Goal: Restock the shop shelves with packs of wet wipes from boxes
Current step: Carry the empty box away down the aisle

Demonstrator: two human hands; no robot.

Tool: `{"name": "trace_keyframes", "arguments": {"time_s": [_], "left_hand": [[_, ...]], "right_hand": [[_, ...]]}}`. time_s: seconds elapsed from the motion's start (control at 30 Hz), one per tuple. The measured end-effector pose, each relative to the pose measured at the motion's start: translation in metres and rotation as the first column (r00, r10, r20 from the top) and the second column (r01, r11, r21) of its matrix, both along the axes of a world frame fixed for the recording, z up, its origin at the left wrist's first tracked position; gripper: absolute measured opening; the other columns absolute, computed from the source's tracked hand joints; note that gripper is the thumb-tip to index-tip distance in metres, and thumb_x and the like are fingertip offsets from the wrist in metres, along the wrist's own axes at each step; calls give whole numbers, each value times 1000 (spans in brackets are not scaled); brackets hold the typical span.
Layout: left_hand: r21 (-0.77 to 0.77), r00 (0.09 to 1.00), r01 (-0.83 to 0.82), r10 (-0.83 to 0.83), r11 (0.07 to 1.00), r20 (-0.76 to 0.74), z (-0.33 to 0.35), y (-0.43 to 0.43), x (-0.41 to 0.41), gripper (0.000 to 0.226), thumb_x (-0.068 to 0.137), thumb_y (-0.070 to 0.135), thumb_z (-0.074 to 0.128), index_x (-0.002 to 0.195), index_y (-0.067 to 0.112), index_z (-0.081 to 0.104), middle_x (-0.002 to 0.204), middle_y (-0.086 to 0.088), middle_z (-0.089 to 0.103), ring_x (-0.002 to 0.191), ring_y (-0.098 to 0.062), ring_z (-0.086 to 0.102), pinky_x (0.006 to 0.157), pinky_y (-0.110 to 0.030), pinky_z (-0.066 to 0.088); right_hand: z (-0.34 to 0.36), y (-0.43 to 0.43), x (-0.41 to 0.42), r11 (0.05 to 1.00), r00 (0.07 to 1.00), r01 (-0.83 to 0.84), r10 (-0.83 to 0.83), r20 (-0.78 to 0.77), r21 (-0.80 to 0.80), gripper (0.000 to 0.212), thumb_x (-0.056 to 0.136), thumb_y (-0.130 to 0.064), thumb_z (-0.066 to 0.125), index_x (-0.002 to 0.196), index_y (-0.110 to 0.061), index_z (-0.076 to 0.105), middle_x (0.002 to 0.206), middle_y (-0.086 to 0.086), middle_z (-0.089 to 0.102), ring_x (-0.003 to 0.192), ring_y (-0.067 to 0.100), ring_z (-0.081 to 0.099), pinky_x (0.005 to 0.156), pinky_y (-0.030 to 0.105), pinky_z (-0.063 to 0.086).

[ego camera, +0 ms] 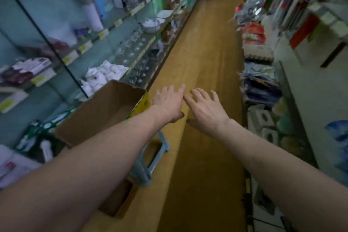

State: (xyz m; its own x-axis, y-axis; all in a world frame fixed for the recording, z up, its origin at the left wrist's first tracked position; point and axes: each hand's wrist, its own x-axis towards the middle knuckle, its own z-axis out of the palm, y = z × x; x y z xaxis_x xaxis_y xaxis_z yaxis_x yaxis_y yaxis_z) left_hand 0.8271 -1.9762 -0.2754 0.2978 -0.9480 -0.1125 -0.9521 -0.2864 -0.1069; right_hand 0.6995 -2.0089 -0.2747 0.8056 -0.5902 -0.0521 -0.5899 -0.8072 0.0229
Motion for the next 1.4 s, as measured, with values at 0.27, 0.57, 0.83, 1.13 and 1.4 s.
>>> {"name": "trace_keyframes", "arguments": {"time_s": [0.27, 0.57, 0.83, 1.13, 1.4], "left_hand": [[41, 993, -103, 106, 994, -54, -26, 79, 97, 93, 84, 46, 66, 152, 21, 8, 146, -15, 32, 132, -35, 34, 106, -44, 32], [143, 976, -186, 199, 972, -83, -62, 160, 229, 92, 86, 46, 62, 153, 22, 3, 150, -13, 26, 136, -33, 29, 111, -43, 29], [261, 955, -240, 276, 935, -111, -99, 199, 317, 93, 87, 41, 64, 153, 22, 1, 152, -14, 23, 138, -34, 25, 113, -45, 26], [325, 934, -314, 351, 892, -61, -141, 211, 374, 94, 87, 39, 65, 153, 22, 1, 151, -14, 25, 139, -34, 25, 114, -47, 23], [399, 956, -236, 286, 886, -70, -202, 211, 402, 88, 87, 33, 65, 153, 22, 7, 145, -11, 33, 133, -31, 31, 110, -44, 28]], "right_hand": [[-31, 62, 95, 995, 995, -82, 85, -45, 59, 74, 91, -40, 58, 150, -21, 17, 157, 10, 16, 146, 28, 10, 116, 54, 14], [-62, 130, 217, 990, 992, -75, 86, -90, 121, 73, 92, -40, 57, 150, -18, 18, 155, 11, 18, 145, 29, 10, 116, 54, 13], [-108, 176, 319, 968, 982, -110, 141, -129, 226, 70, 92, -39, 54, 149, -21, 19, 155, 11, 17, 145, 29, 10, 116, 54, 11], [-153, 189, 387, 931, 970, -159, 209, -122, 329, 61, 95, -47, 44, 147, -21, 25, 152, 10, 26, 143, 29, 17, 115, 55, 11], [-208, 192, 424, 914, 975, -45, 128, -183, 402, 53, 97, -45, 45, 142, -21, 32, 143, 9, 40, 136, 29, 31, 112, 53, 18]]}}
